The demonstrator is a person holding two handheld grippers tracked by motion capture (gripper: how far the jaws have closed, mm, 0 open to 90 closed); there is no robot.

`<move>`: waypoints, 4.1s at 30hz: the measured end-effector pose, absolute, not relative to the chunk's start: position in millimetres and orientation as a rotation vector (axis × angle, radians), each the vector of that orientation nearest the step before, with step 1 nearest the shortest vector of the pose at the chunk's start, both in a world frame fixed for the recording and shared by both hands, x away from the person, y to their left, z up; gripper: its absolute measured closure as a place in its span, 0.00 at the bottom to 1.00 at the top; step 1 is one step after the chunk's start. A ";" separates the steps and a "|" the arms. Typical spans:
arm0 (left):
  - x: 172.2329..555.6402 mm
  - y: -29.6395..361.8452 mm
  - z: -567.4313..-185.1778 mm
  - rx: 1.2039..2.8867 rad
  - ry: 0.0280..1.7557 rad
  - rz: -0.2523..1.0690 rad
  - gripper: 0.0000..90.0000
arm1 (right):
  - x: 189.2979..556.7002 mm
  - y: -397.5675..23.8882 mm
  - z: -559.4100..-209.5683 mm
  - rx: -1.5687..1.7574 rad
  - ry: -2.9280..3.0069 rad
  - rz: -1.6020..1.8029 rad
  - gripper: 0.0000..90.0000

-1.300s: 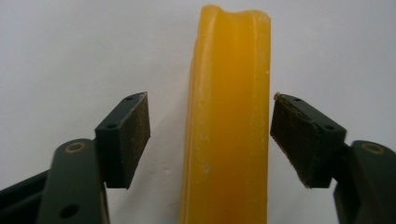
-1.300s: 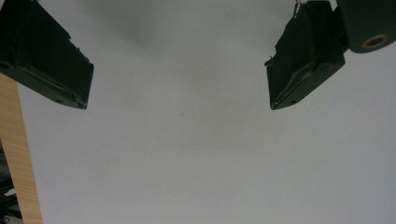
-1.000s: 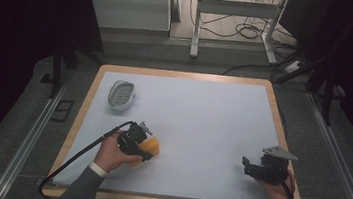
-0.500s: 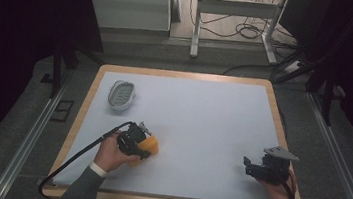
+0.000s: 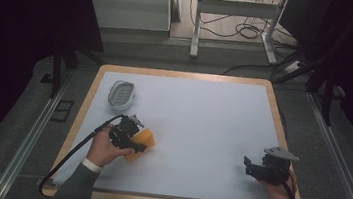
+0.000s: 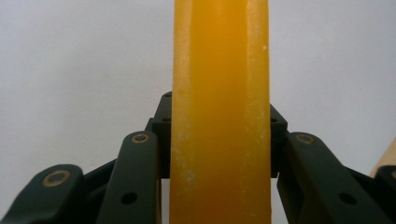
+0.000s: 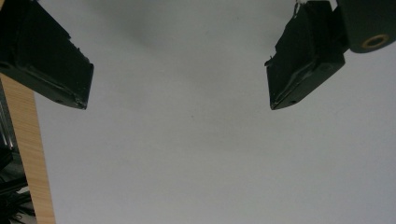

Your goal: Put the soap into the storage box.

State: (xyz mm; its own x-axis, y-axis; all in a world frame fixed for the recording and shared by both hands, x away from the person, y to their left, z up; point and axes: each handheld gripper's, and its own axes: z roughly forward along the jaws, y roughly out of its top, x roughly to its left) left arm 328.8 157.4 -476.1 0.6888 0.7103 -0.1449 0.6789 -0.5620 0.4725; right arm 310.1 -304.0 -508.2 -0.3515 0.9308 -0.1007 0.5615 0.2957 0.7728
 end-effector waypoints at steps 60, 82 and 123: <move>349.6 193.9 -441.4 2.288 1.146 0.185 0.68 | 309.8 -306.0 -507.7 1.329 2.003 0.877 0.08; 366.9 206.4 -429.4 2.252 1.179 0.214 0.68 | 309.5 -307.4 -506.9 1.338 1.988 0.877 0.08; 394.7 216.3 -412.4 2.205 1.224 0.240 0.68 | 308.9 -306.7 -506.3 1.333 1.989 0.870 0.08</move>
State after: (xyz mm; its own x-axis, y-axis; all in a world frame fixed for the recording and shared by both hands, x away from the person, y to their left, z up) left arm 394.7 216.3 -412.4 0.5586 0.8197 -0.1264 0.7116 -0.3954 0.5808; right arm 308.9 -306.7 -506.3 -0.3278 0.9383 -0.1102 0.5560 0.2859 0.7805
